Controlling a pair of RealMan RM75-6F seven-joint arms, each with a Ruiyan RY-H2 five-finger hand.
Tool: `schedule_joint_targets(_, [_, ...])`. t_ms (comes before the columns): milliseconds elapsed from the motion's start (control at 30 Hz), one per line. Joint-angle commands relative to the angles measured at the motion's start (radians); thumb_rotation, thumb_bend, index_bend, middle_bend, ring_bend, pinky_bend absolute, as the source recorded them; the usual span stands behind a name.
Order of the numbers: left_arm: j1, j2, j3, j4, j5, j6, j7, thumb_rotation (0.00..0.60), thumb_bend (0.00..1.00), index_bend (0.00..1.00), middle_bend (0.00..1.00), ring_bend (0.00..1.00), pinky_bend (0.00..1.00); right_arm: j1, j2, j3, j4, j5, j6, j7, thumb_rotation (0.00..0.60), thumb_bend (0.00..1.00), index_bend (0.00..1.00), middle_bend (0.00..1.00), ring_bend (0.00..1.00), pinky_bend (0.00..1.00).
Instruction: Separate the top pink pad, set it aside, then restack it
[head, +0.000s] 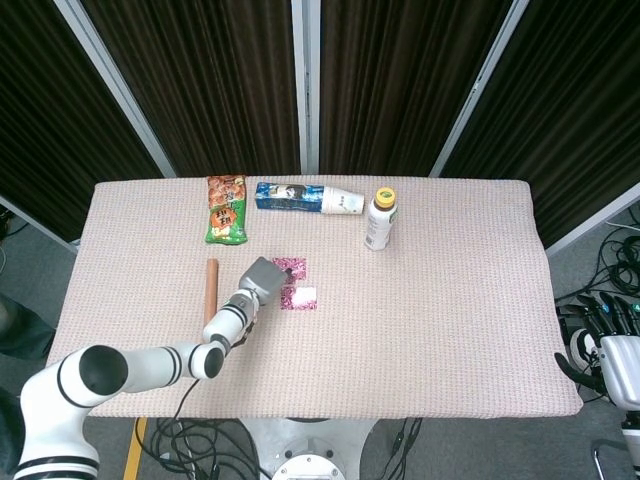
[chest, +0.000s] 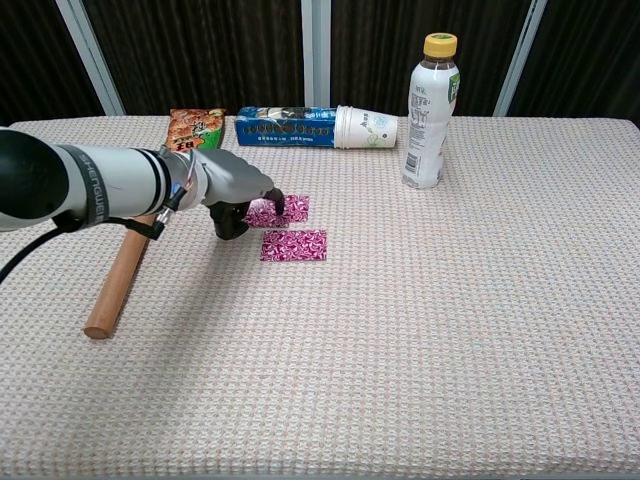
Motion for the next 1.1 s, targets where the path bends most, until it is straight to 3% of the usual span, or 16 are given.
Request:
schedule_joint_targets(33, [0.001,0.008,0.011,-0.004,-0.012,0.001,0.013,0.600,0.61,0.22,0.90,0.89,0.99,0.000,0.000,0.000,0.000,-0.001,0.000,0.000,0.525,0.17,0.21,0.13,0.00,0.00])
schedule_joint_targets(667, [0.038,0.121,0.070,-0.120,-0.051,0.050,0.036,0.600,0.61,0.22,0.90,0.89,0.98,-0.007,0.000,-0.006,-0.007,-0.026,0.022,0.000,0.525,0.17,0.21,0.13,0.00,0.00])
schedule_joint_targets(933, [0.050,0.134,0.021,-0.148,-0.012,0.089,-0.006,0.600,0.58,0.22,0.90,0.89,0.98,-0.010,0.000,-0.005,-0.005,-0.028,0.030,0.004,0.526,0.17,0.21,0.13,0.00,0.00])
schedule_joint_targets(1100, [0.058,0.085,-0.021,-0.091,0.027,0.111,-0.035,0.600,0.44,0.24,0.89,0.89,0.99,-0.008,0.001,-0.007,-0.009,-0.033,0.027,-0.002,0.532,0.17,0.21,0.13,0.00,0.00])
